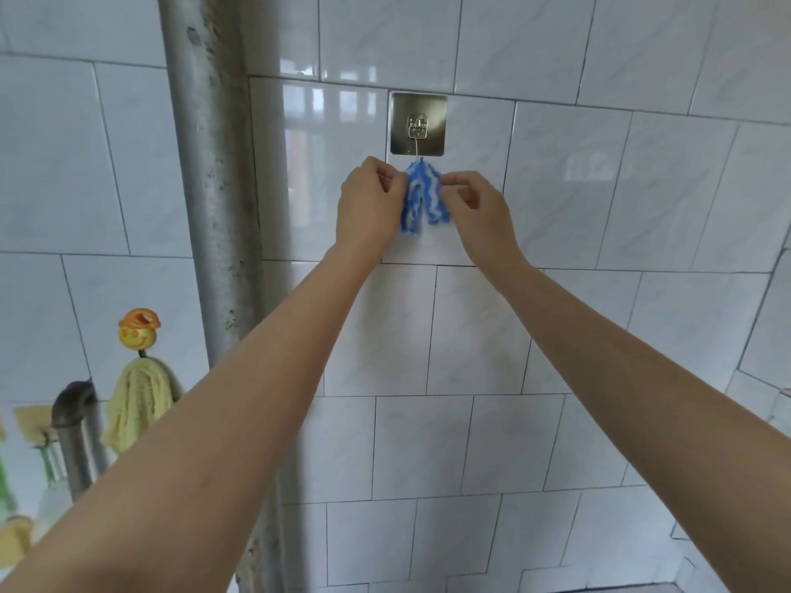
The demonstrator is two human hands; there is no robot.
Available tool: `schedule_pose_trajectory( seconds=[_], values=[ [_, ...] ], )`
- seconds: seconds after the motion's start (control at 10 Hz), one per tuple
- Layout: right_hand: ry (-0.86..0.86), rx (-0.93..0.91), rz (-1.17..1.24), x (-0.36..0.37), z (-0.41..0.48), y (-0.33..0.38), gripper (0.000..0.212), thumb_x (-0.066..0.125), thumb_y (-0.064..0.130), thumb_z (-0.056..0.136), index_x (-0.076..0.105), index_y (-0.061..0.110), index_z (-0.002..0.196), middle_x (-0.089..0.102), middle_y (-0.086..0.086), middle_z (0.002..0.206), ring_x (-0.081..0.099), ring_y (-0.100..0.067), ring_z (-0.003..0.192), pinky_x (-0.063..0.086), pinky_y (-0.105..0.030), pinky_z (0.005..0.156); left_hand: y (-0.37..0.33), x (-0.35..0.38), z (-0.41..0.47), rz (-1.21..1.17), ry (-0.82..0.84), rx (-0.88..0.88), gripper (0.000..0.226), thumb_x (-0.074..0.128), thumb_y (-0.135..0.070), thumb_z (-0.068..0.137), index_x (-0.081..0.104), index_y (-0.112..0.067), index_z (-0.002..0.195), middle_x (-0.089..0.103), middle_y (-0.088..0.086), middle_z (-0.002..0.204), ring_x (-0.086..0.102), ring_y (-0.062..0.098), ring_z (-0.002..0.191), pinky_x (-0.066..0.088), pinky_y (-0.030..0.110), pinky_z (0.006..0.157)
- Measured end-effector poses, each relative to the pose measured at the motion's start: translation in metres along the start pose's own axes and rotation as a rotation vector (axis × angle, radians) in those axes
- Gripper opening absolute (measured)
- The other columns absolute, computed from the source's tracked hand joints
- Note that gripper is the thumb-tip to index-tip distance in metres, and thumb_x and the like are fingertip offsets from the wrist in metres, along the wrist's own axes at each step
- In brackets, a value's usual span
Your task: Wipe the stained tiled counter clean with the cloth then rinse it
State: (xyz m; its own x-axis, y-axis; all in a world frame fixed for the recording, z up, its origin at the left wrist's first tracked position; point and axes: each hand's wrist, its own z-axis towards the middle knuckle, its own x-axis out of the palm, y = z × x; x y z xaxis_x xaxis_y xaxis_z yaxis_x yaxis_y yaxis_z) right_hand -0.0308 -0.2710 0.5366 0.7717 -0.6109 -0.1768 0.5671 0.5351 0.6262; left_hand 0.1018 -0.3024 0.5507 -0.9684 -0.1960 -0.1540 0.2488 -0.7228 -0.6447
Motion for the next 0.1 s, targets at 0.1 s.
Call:
schedule_pose_trajectory(
  seconds=[0.1],
  values=[
    [-0.113, -0.001, 0.017, -0.0124, -0.0103, 0.0014, 0.021, 0.05, 0.016, 0.092, 0.06, 0.014, 0.111, 0.06, -0.002, 0.108, 0.051, -0.004, 0.083, 0.039, -0.002, 0.068, -0.0035, -0.0165, -0.0124, -0.023, -0.098, 0.046, 0.015, 0.044, -0.017, 0.091, 0.058, -0.012, 0.095, 0.062, 0.005, 0.096, 0.057, 0.015, 0.079, 0.047, 0.019, 0.066]
  ],
)
